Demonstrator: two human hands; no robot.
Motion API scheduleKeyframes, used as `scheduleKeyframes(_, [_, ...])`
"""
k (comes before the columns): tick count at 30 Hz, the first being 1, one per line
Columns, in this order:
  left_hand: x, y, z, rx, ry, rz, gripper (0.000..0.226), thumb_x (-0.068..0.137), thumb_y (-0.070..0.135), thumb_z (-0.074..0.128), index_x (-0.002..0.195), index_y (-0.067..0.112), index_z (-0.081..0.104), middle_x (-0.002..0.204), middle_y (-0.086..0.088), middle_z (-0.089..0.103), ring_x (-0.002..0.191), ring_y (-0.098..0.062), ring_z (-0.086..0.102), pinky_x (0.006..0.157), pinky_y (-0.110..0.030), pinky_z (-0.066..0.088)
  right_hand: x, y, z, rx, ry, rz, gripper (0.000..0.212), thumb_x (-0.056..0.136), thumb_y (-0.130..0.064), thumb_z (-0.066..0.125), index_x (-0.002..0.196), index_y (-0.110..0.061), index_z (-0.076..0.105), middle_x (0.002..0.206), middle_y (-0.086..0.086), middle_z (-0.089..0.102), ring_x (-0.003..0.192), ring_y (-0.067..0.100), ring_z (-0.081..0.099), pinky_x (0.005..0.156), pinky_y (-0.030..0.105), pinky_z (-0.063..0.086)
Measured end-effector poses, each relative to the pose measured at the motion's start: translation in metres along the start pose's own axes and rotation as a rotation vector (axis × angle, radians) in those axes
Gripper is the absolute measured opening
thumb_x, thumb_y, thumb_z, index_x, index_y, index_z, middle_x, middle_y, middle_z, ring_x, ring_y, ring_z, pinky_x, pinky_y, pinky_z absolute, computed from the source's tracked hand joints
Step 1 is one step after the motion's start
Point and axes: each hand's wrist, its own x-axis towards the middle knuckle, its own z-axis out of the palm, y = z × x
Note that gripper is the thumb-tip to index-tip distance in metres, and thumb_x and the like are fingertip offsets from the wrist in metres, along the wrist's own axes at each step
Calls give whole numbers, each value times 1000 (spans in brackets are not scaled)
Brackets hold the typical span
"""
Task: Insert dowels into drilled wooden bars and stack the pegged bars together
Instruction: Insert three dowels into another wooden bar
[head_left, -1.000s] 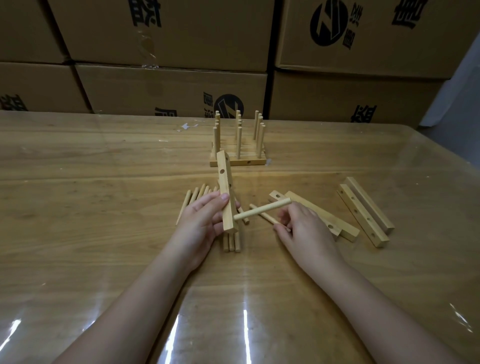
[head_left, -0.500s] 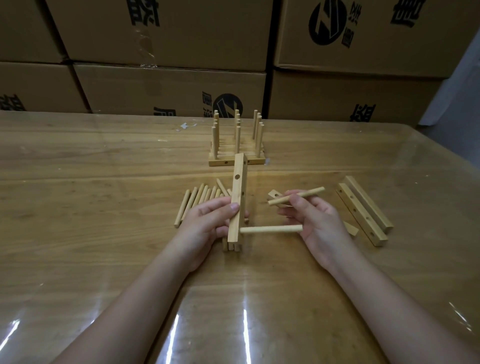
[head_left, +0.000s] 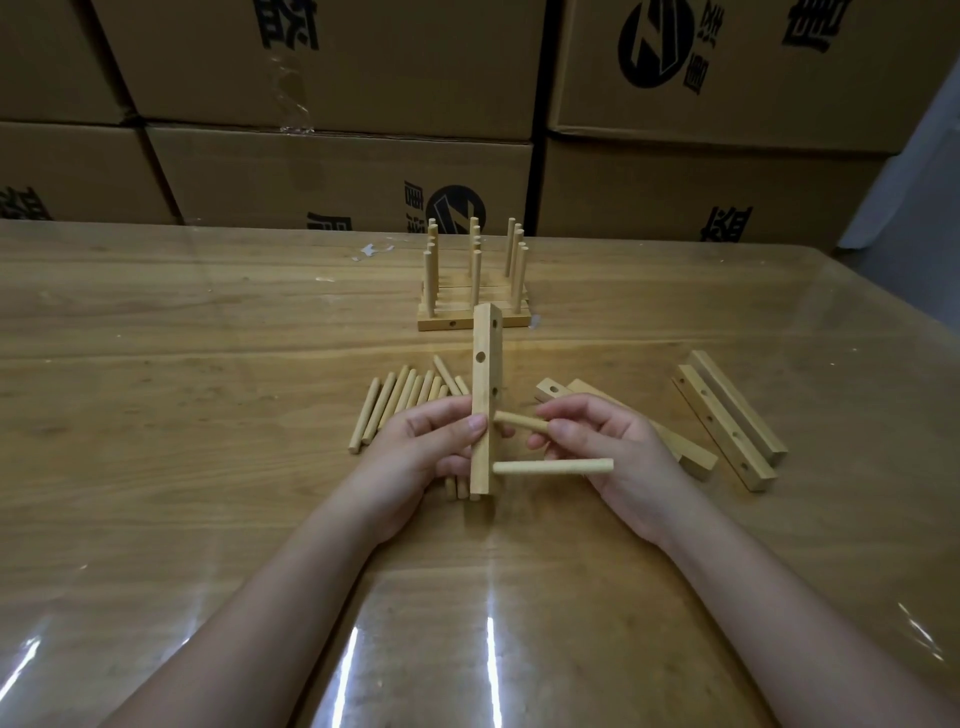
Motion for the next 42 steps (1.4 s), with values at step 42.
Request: scheduleKeyframes(42, [4, -7, 0, 91, 12, 36, 50, 67, 22, 72, 114, 29, 58, 79, 3, 70, 88, -19, 70, 60, -21, 53, -3, -1, -2, -704, 198, -419, 16, 80, -12, 69, 91, -23, 71, 83, -7, 63, 81, 0, 58, 74, 10, 43])
